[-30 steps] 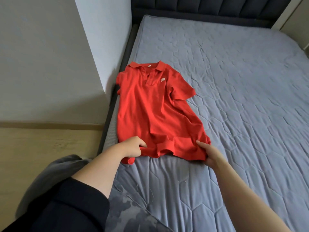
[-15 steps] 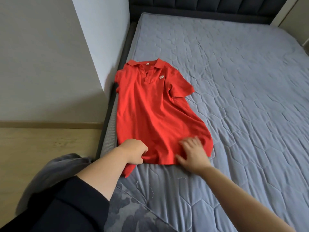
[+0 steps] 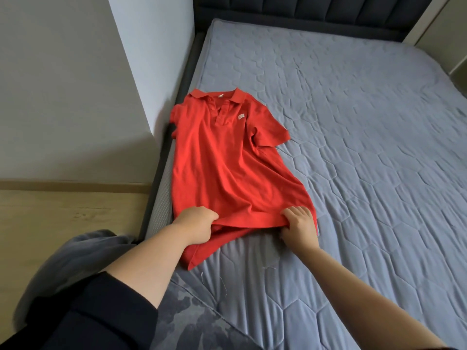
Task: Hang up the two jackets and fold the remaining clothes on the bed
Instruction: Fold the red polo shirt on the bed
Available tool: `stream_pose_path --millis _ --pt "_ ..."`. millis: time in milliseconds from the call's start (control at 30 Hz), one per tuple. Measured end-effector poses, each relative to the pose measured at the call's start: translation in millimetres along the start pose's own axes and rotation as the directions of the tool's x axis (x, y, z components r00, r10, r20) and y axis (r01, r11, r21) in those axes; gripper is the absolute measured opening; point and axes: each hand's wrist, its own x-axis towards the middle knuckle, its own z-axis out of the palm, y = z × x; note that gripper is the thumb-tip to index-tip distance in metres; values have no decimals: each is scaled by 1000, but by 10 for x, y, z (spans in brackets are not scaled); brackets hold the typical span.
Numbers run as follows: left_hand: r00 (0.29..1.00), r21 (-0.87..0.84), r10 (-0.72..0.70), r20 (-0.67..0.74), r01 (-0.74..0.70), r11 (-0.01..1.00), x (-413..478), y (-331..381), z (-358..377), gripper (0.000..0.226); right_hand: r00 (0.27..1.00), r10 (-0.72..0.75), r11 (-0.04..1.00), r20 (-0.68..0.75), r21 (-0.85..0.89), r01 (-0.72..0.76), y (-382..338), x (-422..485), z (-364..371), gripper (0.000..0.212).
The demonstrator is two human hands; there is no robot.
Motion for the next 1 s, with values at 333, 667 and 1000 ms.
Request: stream_pose_path --millis 333,667,1000 --pt "989 252 -39 144 1 968 -44 231 83 22 943 309 932 128 -239 -273 283 -102 109 40" --pt "806 1 -591 32 591 807 -9 -315 -158 26 279 929 -72 243 858 -509 418 291 -238 29" --pt "579 -796 -736 351 598 91 -123 -333 -16 20 285 958 161 11 806 -570 480 235 -225 43"
